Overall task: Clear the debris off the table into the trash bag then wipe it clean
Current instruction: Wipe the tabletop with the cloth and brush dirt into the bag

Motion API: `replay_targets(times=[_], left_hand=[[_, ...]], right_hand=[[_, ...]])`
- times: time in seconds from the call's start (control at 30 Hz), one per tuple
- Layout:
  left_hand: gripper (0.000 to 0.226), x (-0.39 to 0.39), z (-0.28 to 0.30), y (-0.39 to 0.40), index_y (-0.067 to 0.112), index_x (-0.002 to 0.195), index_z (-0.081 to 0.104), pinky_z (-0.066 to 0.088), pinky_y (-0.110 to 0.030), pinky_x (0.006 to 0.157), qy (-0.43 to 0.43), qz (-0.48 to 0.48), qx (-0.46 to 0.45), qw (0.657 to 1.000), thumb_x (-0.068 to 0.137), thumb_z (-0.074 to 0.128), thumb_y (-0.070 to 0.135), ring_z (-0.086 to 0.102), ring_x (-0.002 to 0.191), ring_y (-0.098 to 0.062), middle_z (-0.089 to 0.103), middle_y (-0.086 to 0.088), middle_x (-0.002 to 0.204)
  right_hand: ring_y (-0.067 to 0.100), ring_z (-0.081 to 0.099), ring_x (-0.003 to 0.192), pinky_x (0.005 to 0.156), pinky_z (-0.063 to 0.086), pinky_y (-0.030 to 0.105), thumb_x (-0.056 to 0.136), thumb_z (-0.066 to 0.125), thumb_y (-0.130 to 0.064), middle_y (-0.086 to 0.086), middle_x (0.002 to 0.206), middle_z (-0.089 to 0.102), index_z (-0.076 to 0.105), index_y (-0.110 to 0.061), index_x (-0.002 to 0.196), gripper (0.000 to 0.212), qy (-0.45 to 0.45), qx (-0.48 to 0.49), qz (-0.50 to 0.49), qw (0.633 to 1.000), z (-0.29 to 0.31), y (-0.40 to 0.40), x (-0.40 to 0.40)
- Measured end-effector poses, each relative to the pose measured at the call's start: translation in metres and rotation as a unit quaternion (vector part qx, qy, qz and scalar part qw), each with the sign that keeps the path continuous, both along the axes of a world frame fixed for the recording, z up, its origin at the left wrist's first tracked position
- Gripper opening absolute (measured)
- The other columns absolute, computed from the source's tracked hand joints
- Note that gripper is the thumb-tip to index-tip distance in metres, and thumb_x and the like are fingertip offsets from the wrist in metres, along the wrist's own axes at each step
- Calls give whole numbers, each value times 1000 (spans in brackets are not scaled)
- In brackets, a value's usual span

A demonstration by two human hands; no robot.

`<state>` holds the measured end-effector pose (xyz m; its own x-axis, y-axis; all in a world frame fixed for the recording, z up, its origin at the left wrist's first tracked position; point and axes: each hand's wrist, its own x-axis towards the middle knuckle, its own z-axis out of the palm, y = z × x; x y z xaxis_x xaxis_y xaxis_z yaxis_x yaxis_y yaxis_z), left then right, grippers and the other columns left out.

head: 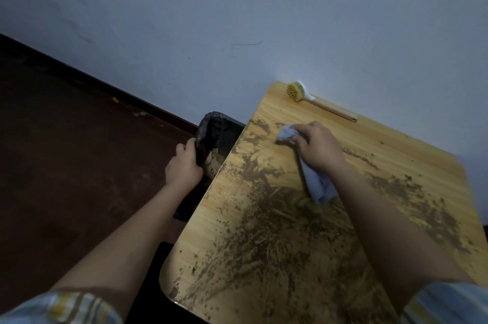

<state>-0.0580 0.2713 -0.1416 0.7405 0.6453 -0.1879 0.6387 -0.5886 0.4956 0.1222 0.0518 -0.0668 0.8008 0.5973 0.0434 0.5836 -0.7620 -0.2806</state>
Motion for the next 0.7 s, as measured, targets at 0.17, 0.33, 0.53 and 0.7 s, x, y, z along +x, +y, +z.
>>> replay_targets(times=[0.17, 0.33, 0.53, 0.7], left_hand=[[64, 21, -7, 6, 18, 143, 27, 36, -38, 70, -10, -3, 0, 1000, 85, 50, 4, 55, 98, -42, 38, -15, 130], [63, 35, -15, 12, 20, 143, 27, 36, -36, 69, -15, -5, -2, 1000, 87, 49, 4, 56, 98, -41, 38, -14, 130], [65, 45, -26, 18, 21, 144, 26, 36, -36, 68, -12, -25, 10, 1000, 86, 49, 4, 55, 97, -41, 39, -14, 128], [65, 49, -27, 25, 21, 144, 28, 35, -37, 70, -11, -21, 16, 1000, 84, 49, 5, 55, 98, -43, 39, -15, 128]], right_hand=[[38, 52, 110, 81, 42, 36, 98, 49, -23, 18, 118, 58, 61, -20, 127, 31, -6, 18, -66, 998, -2, 9, 45], [38, 49, 121, 94, 46, 42, 99, 48, -25, 15, 133, 56, 59, -20, 131, 34, 17, 22, -141, 990, -9, 18, 82], [44, 35, 128, 93, 38, 44, 104, 34, -31, 20, 136, 39, 49, -24, 135, 36, 39, -63, -196, 978, -36, 31, 92], [42, 49, 104, 84, 45, 42, 104, 37, -29, 20, 127, 44, 51, -22, 136, 35, 21, -50, -76, 996, -38, 55, 72]])
